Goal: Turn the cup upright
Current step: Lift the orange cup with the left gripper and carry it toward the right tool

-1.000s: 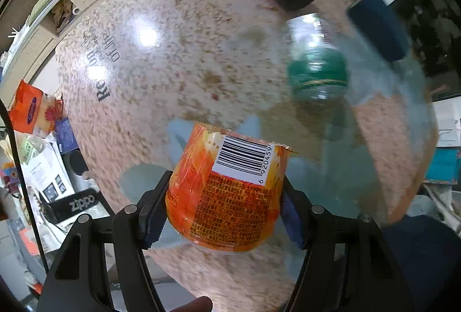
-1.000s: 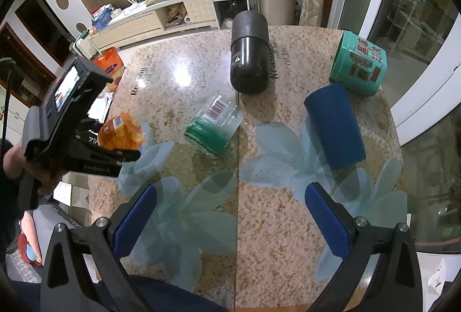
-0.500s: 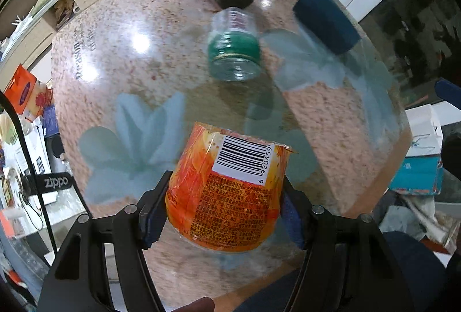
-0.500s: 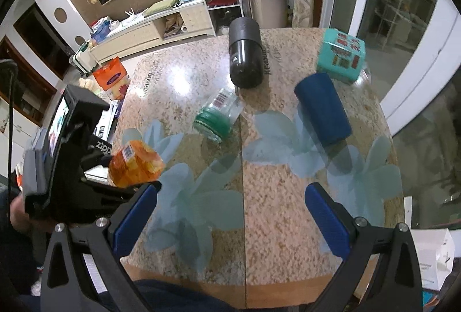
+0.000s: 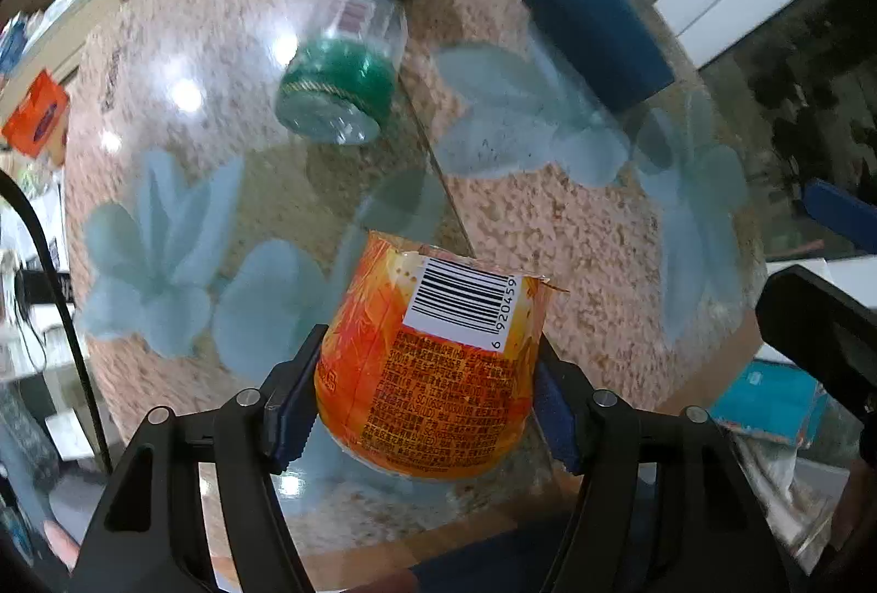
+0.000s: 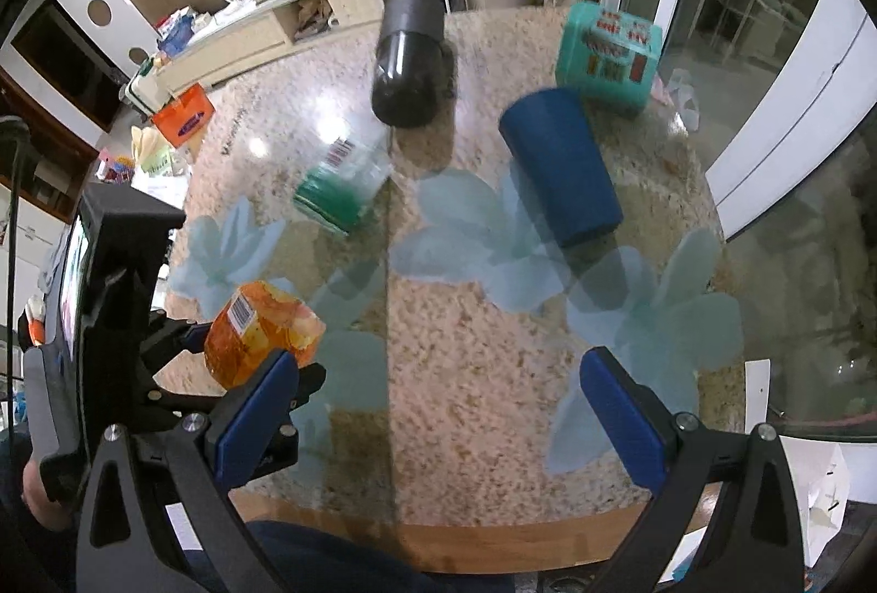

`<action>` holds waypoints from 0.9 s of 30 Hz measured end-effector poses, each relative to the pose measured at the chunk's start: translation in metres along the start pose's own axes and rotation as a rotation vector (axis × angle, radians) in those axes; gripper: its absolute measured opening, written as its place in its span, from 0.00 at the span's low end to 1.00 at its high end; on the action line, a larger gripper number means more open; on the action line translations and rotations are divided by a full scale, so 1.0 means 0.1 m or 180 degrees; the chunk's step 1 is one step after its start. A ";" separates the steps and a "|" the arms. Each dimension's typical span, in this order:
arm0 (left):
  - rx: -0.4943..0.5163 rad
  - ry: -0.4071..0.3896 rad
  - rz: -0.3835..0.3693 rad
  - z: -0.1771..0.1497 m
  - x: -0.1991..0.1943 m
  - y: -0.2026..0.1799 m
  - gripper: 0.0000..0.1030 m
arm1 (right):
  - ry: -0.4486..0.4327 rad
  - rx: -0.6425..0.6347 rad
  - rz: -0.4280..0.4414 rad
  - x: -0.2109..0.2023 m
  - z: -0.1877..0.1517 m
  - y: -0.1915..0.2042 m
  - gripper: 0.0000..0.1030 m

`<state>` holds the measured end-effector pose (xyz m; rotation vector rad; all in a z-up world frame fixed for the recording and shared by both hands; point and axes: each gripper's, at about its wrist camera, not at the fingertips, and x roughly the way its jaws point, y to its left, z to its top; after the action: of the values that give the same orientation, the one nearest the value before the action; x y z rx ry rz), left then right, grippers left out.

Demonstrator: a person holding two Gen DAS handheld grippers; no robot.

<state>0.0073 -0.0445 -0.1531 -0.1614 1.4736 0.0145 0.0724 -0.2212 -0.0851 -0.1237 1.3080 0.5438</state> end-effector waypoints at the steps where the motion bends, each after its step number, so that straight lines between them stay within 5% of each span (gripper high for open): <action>1: -0.0047 0.0033 0.0002 0.00 0.06 -0.02 0.69 | 0.0025 0.0000 0.0002 0.03 0.00 -0.03 1.00; 27: -0.0274 0.0183 0.0104 0.00 0.70 -0.13 0.71 | 0.0419 -0.0225 0.0330 0.56 0.08 -0.31 1.00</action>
<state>0.0155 -0.0636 -0.2212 -0.2091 1.5340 0.1004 0.1020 -0.2276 -0.1420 -0.1528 1.4293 0.6799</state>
